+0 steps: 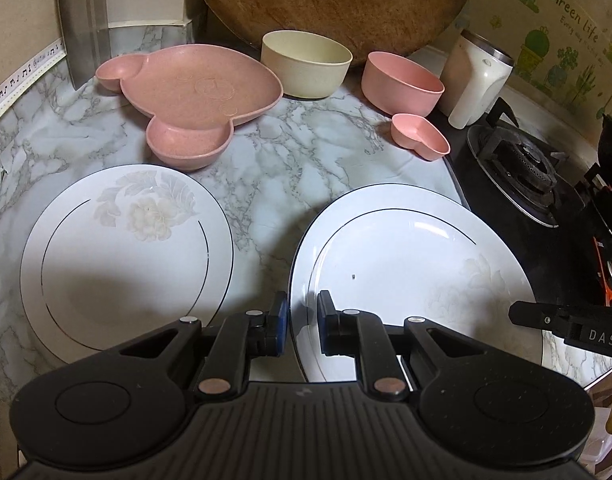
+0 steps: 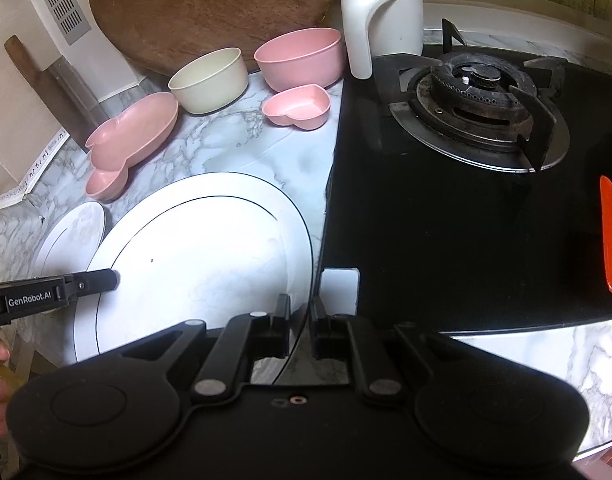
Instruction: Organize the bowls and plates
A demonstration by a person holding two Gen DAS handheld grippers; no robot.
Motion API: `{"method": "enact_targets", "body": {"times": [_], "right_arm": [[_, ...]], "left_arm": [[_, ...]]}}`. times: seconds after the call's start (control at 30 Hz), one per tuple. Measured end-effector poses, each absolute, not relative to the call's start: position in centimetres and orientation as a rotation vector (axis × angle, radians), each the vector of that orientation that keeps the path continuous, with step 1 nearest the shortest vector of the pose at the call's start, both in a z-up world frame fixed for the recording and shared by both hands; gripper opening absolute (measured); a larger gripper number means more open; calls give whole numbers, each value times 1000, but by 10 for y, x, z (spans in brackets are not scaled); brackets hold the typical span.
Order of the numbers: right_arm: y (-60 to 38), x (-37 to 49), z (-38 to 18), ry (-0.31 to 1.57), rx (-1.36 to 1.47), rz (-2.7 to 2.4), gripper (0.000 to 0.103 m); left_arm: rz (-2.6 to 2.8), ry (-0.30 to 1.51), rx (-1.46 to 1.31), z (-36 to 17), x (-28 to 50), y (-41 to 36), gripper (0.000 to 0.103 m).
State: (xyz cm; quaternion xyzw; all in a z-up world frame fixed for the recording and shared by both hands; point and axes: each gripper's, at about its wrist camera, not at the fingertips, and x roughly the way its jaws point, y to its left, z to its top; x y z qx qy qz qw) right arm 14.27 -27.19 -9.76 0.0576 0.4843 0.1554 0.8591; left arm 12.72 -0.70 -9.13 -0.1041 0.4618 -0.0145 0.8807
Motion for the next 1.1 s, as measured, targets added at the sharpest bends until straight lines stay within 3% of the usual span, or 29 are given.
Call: {"method": "enact_targets", "body": {"times": [0.3, 0.9, 1.1], "right_arm": [[-275, 141, -94, 1014, 118, 306, 19], [-269, 124, -69, 934, 7, 303, 24], [-262, 118, -60, 906, 0, 338, 33]], "left_arm": [[-19, 954, -219, -88, 125, -5, 14], [-25, 895, -216, -68, 102, -1, 14], [-34, 856, -218, -55, 93, -2, 15]]}}
